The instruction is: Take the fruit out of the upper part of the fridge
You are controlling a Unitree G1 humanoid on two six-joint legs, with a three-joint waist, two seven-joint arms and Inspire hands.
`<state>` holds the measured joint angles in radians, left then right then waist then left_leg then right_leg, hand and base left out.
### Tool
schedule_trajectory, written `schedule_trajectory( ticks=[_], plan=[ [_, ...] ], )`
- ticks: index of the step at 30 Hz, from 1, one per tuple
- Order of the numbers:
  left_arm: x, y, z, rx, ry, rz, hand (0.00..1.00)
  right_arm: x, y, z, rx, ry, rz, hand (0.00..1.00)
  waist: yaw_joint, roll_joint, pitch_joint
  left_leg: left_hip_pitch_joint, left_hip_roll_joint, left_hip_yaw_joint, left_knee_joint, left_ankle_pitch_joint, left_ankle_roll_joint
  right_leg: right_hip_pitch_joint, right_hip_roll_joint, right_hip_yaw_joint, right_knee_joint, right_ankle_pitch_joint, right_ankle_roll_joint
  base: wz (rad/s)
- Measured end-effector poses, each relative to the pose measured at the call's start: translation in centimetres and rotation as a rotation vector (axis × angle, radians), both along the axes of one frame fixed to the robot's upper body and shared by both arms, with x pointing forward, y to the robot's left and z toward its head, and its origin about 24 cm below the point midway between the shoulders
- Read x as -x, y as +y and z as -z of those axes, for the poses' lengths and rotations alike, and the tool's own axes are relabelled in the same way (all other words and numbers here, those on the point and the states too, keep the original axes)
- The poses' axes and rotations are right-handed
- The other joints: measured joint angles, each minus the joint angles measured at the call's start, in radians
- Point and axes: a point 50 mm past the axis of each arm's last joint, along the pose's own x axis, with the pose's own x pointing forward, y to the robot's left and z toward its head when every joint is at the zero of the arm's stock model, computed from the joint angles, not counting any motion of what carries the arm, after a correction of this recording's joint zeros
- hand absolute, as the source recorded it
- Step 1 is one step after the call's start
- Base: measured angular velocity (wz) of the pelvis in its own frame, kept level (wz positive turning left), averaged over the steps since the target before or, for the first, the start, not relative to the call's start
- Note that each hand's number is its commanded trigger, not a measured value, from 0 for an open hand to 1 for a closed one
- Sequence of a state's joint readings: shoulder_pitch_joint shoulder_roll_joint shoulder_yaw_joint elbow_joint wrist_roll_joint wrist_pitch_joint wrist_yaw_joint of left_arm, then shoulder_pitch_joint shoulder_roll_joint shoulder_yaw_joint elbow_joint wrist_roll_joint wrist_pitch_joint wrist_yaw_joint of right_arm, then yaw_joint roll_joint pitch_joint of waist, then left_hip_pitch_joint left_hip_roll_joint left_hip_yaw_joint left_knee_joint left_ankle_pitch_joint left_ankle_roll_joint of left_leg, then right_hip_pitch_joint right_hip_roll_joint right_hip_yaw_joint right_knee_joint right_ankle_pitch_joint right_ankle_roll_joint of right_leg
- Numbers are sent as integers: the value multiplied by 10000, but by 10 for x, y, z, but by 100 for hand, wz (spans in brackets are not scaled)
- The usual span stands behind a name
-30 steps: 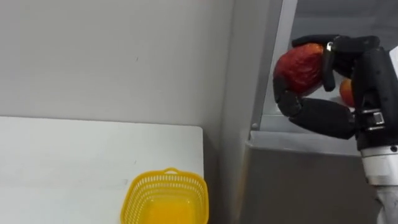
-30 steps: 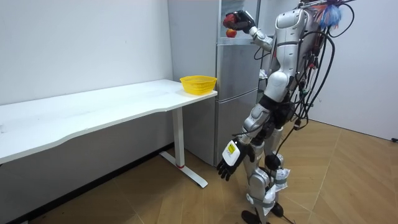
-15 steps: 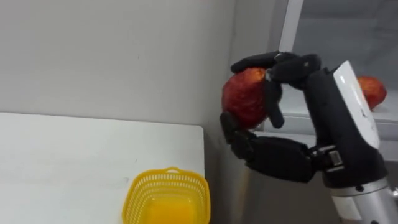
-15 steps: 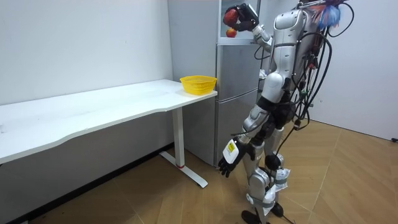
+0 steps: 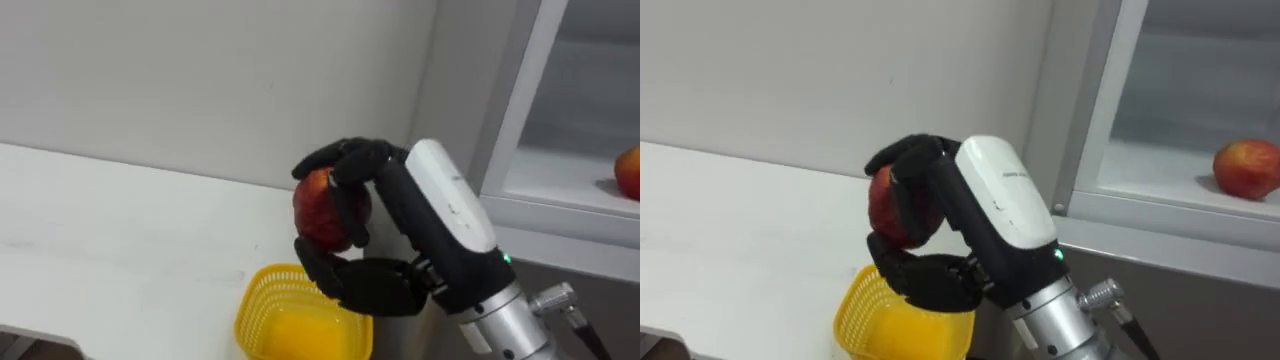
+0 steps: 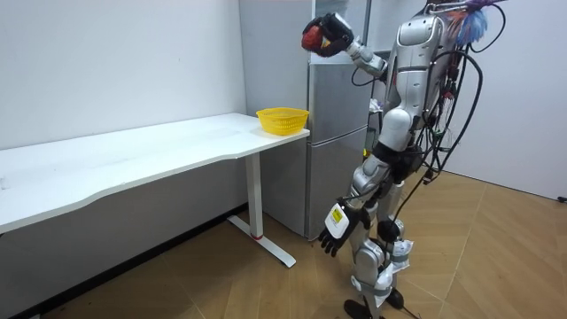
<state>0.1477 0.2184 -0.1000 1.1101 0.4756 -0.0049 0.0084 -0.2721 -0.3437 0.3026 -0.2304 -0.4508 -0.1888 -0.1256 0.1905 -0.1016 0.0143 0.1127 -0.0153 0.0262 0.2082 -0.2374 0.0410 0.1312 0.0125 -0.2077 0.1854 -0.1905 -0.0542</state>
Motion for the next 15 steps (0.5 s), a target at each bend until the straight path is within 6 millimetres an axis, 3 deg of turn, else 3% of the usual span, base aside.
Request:
schedule_trajectory(
  ticks=[2, 15],
  plan=[
    [-4, 2, -1, -51, -87, 33, 0, -10, -7, 16, 209, 765, 492, 100, 130, -104, -36, -153, -31, -155, 119, 6, 5, -58, -32, -152, -1, -4, 8, 20],
    [4, 4, 0, -88, 365, 10, 0, -43, -24, 64, 1788, 2677, 1910, 100, 437, -207, 31, -168, -140, -637, 129, 23, 36, 134, -135, -702, -23, -41, 71, 12]
  ],
)
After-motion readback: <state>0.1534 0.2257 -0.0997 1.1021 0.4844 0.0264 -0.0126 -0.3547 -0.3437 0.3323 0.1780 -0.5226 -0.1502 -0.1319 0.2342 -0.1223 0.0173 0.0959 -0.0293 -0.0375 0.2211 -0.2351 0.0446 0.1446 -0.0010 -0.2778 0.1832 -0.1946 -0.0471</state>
